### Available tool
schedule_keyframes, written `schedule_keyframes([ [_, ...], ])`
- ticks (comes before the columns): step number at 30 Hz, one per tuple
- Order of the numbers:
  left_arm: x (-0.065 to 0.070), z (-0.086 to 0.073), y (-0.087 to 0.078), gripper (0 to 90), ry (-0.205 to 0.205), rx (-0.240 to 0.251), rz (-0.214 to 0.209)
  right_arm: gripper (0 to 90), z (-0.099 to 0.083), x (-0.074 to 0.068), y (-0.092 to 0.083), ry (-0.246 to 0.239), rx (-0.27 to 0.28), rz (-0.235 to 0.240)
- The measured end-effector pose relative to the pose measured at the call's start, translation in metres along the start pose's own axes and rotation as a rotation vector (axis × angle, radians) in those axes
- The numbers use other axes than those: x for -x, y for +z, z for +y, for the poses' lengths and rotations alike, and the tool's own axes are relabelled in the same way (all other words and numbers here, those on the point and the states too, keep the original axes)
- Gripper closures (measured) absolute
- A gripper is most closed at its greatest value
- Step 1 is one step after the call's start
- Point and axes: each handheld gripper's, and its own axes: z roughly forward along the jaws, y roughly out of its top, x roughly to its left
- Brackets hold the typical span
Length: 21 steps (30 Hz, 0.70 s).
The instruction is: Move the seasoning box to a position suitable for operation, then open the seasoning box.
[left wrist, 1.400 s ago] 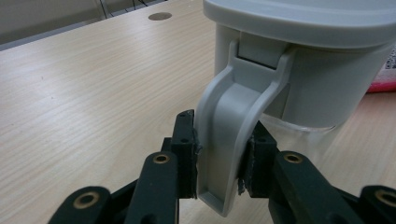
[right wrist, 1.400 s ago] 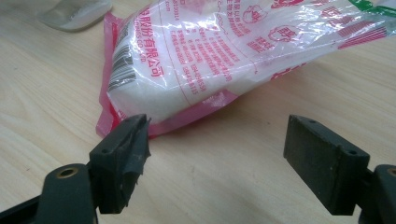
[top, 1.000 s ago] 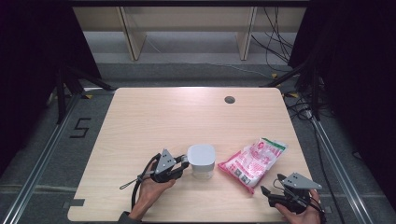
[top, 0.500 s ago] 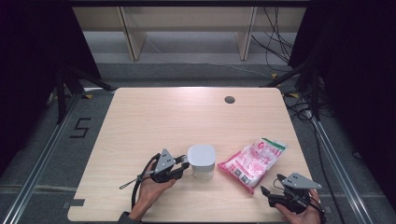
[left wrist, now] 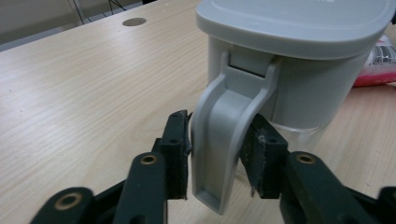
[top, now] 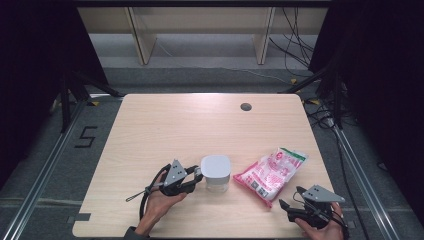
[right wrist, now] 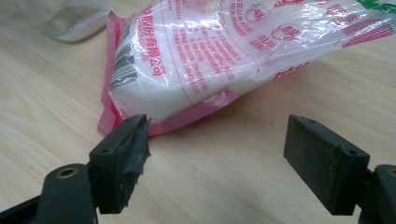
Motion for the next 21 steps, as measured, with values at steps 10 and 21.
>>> schedule_keyframes([
  [10, -0.007, 0.009, -0.024, 43.4, -0.012, -0.026, -0.037, 23.0, 0.0, -0.003, 0.0, 0.014, -0.012, -0.002],
  [21, -0.005, 0.021, -0.039, 48.5, 0.003, -0.02, -0.036, 22.7, 0.001, 0.0, 0.001, -0.02, 0.0, 0.007],
])
